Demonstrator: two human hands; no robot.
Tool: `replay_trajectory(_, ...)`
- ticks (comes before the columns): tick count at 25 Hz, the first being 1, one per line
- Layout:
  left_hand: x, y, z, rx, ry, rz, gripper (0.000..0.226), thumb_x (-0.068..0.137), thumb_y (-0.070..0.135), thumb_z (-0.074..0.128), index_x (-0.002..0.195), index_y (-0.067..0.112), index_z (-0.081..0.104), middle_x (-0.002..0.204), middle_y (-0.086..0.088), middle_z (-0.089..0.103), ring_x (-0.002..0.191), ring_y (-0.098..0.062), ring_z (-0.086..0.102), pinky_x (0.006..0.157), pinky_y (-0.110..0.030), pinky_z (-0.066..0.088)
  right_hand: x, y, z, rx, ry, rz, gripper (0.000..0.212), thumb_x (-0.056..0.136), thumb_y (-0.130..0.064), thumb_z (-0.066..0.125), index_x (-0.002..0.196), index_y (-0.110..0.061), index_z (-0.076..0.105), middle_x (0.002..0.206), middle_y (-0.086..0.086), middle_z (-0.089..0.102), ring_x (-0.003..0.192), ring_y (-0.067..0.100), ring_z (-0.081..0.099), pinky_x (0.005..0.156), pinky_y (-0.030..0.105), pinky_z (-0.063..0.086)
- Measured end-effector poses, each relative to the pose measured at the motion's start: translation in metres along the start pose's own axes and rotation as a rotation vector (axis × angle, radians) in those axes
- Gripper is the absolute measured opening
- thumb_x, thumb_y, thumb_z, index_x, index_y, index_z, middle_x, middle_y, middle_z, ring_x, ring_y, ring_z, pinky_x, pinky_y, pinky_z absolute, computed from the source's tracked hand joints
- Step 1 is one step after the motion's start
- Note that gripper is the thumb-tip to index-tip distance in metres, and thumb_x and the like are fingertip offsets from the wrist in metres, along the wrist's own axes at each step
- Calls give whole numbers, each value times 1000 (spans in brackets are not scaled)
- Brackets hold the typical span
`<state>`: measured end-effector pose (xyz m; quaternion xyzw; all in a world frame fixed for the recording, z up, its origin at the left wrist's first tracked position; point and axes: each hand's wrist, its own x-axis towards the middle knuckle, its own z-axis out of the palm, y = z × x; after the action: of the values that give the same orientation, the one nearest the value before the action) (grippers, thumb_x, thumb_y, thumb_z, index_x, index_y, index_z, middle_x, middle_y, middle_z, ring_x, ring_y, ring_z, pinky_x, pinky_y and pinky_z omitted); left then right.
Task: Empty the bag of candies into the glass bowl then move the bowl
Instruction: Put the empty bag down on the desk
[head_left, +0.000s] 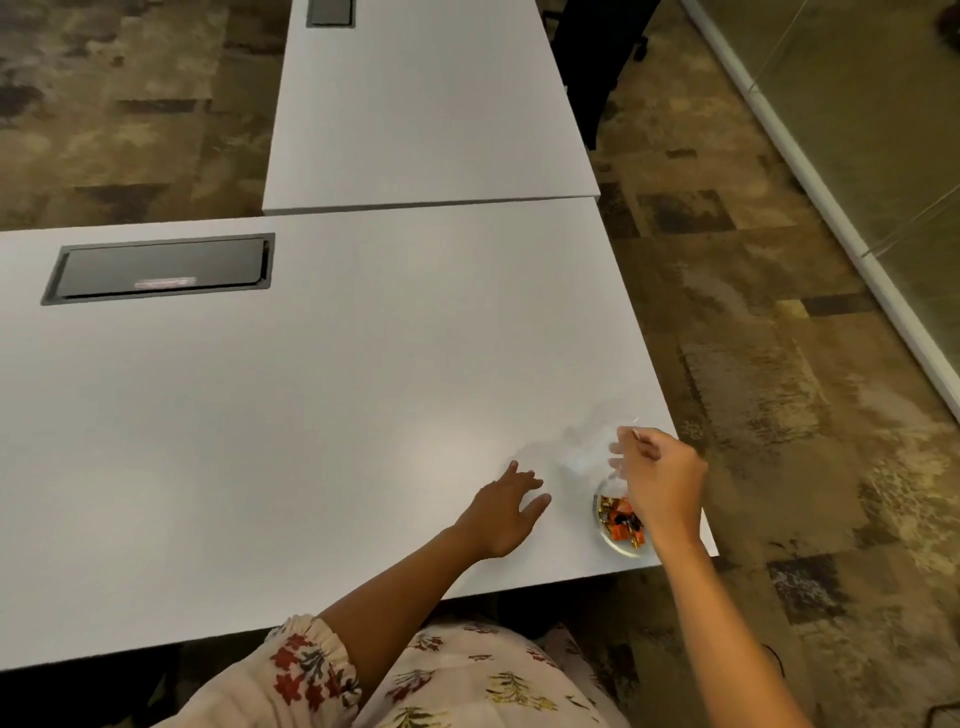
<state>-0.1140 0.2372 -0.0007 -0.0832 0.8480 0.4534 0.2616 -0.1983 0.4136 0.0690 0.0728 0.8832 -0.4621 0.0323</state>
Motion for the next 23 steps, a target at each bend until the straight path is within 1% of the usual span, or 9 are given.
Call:
replay_trajectory(3,-8,-8,-14,-523,64,-223,72,98,68,23,138,19,57,140,-5,60,134,-24,51,112,-39,36,-8,-13,34,260,-73,128,18,94,-25,63,104,-17,77,94,-1,78,81,11,74,75,27,62)
replay_trajectory(5,-14,-19,-26,-925,137,-337,76,94,74,20,129,20,60,127,-7,68,120,-26,61,103,-42,44,-16,-20,61,343,-118,233,20,94,-28,63,105,-18,77,102,1,76,94,16,71,85,34,60)
replay_trajectory(8,-24,-36,-39,-1314,262,-358,75,88,79,37,123,17,62,120,-11,73,111,-29,69,101,-46,51,-32,-27,100,559,-253,423,13,95,-22,62,100,-17,73,103,8,76,97,24,73,88,38,58)
replay_trajectory(10,-29,-45,-45,-1399,331,-352,70,86,73,51,124,15,61,121,-12,72,112,-30,70,100,-46,53,-44,-28,119,628,-339,484,11,95,-18,62,99,-15,72,101,9,78,95,24,74,81,32,59)
replay_trajectory(12,-35,-57,-52,-1454,412,-351,60,86,63,63,122,16,61,120,-10,71,112,-29,70,99,-46,55,-55,-25,136,557,-401,469,14,94,-19,63,103,-12,72,101,10,77,94,24,74,78,30,58)
replay_trajectory(14,-41,-69,-59,-1475,508,-364,42,88,45,71,115,14,66,117,-10,73,105,-27,71,96,-45,57,-62,-22,149,491,-447,440,18,93,-20,64,105,-9,71,99,9,77,92,23,74,79,31,59)
replay_trajectory(17,-55,-93,-63,-1419,662,-429,20,88,20,74,104,7,72,109,-15,75,88,-25,70,88,-40,58,-71,-19,165,413,-506,402,19,92,-19,63,106,-9,71,97,8,77,91,23,74,85,35,60)
replay_trajectory(20,-70,-115,-70,-1458,838,-474,20,85,14,77,102,5,70,101,-13,74,85,-23,69,86,-38,59,-78,-20,175,410,-568,407,13,92,-13,62,99,-12,73,95,8,77,89,21,75,81,29,60)
replay_trajectory(23,-84,-139,-80,-1532,1047,-551,27,89,8,72,114,-1,65,102,-14,73,88,-25,69,89,-42,59,-84,-21,180,364,-615,405,12,92,-13,62,91,-19,72,94,6,77,87,19,74,79,25,59)
